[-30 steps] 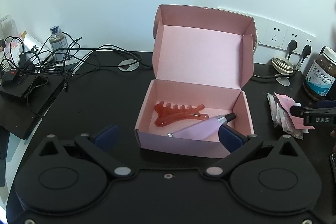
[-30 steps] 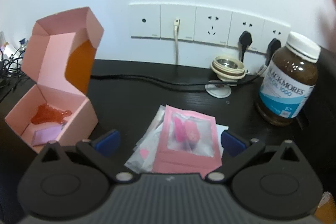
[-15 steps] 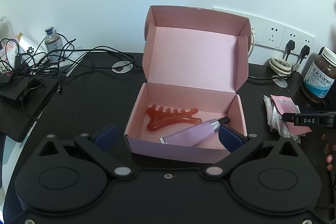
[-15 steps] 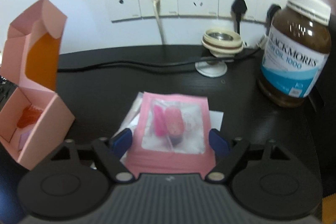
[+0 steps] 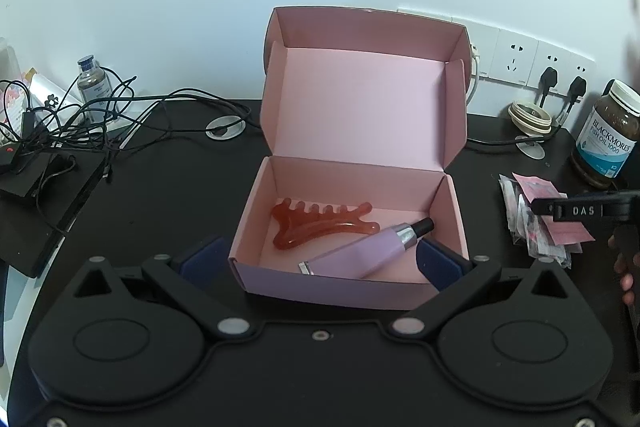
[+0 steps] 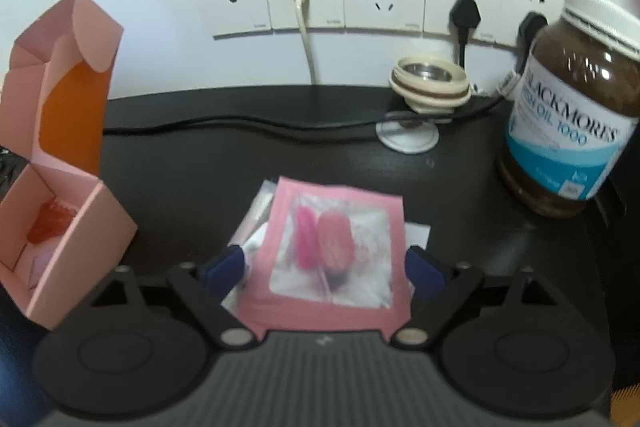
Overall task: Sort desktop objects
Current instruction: 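Move the right tool down to the pink sealed packet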
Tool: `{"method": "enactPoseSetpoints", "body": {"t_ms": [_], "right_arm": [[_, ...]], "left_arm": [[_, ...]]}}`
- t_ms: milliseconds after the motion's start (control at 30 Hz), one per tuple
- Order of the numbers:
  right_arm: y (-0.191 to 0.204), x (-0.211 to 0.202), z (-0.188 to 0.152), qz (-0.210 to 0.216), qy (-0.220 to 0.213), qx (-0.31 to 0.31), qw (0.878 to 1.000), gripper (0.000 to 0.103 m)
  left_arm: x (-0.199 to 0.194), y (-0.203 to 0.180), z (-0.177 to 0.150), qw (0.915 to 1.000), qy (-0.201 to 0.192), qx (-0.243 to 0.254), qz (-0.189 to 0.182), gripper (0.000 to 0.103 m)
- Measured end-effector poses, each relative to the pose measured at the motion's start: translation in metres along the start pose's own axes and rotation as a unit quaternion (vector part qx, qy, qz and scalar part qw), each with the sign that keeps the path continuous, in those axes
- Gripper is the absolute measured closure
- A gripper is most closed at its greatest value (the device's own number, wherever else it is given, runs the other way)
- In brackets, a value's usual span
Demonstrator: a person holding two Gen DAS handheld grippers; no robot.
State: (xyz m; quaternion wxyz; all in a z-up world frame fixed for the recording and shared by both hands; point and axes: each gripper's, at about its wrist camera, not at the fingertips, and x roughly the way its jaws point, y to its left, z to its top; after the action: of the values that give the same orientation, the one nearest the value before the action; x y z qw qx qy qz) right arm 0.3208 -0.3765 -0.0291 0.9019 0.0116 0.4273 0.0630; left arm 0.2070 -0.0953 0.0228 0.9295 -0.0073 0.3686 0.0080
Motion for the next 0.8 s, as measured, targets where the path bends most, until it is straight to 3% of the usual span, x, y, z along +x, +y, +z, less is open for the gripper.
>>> {"method": "enactPoseSetpoints", "body": {"t_ms": [533,667,800], "right_arm": [[-0.005,0.025,-0.001,-0.006,0.016,0.046,0.999,0.013],[-0.008,0.024,0.000,0.001,0.012,0.063,0.998,0.023],[-0.009,0.016,0.001,0.007,0.006,0.063,0.998,0.023]], "left_arm": [[0.004,0.000,0.000,1.0000,0.006,0.004,0.002,0.000],[0.003,0.000,0.000,1.0000,0.006,0.003,0.001,0.000],[0.002,0.000,0.001,1.0000,0.004,0.000,-0.002,0.000]]}}
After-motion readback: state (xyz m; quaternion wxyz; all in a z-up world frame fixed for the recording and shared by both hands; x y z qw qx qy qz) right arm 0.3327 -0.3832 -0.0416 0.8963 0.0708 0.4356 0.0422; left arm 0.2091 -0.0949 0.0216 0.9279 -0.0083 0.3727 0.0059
